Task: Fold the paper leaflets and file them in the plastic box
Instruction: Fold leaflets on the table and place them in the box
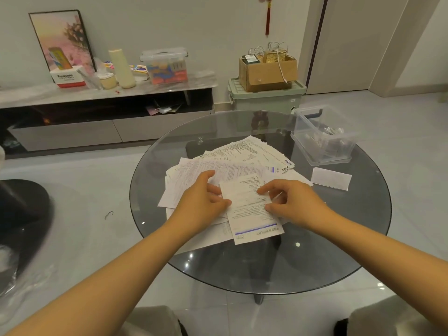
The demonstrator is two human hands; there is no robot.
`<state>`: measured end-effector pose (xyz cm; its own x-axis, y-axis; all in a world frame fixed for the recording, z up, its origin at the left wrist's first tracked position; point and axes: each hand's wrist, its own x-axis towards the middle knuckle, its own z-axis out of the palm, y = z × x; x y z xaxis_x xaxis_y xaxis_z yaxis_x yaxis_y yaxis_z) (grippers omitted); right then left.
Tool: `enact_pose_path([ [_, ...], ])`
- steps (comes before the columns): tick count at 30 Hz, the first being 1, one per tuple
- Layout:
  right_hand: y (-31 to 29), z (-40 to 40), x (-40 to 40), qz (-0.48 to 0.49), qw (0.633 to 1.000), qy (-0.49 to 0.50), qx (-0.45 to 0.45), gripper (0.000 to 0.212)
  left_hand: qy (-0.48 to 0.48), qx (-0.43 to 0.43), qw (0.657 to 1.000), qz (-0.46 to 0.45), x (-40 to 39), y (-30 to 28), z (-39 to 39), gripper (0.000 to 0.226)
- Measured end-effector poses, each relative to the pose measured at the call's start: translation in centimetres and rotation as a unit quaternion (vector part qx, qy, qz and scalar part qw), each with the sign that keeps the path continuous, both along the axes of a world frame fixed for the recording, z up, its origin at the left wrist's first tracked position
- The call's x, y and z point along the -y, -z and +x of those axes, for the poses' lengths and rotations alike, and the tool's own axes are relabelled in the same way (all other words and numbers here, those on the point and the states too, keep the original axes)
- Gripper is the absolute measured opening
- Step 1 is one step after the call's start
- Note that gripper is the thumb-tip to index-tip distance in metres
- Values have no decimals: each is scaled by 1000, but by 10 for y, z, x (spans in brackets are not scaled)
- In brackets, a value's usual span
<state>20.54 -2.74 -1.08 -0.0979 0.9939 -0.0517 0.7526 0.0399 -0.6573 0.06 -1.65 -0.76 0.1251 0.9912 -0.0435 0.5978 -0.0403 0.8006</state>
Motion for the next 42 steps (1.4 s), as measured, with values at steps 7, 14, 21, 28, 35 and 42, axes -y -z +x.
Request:
enact_pose_path([
  [7, -5, 4, 6, 36, 988, -92, 118, 39, 100, -144, 982, 70, 10, 5, 0, 56],
  [14, -3, 10, 13, -1, 960, -215, 178, 64, 232, -281, 929, 60, 19, 7, 2, 77],
  [21, -7, 12, 13, 17, 959, -220, 178, 42, 240, -262, 932, 71, 14, 2, 2, 46],
  [28, -13, 15, 7, 22, 985, -151, 81, 15, 205, -199, 958, 42, 10, -6, 5, 20],
  [35, -10, 4, -5, 90, 995, -44, 26, 15, 74, -124, 988, 51, -2, -2, 14, 19],
  [42, 6, -5, -10, 114, 991, 8, 69, 63, 37, -135, 989, 51, -5, 9, 16, 64],
])
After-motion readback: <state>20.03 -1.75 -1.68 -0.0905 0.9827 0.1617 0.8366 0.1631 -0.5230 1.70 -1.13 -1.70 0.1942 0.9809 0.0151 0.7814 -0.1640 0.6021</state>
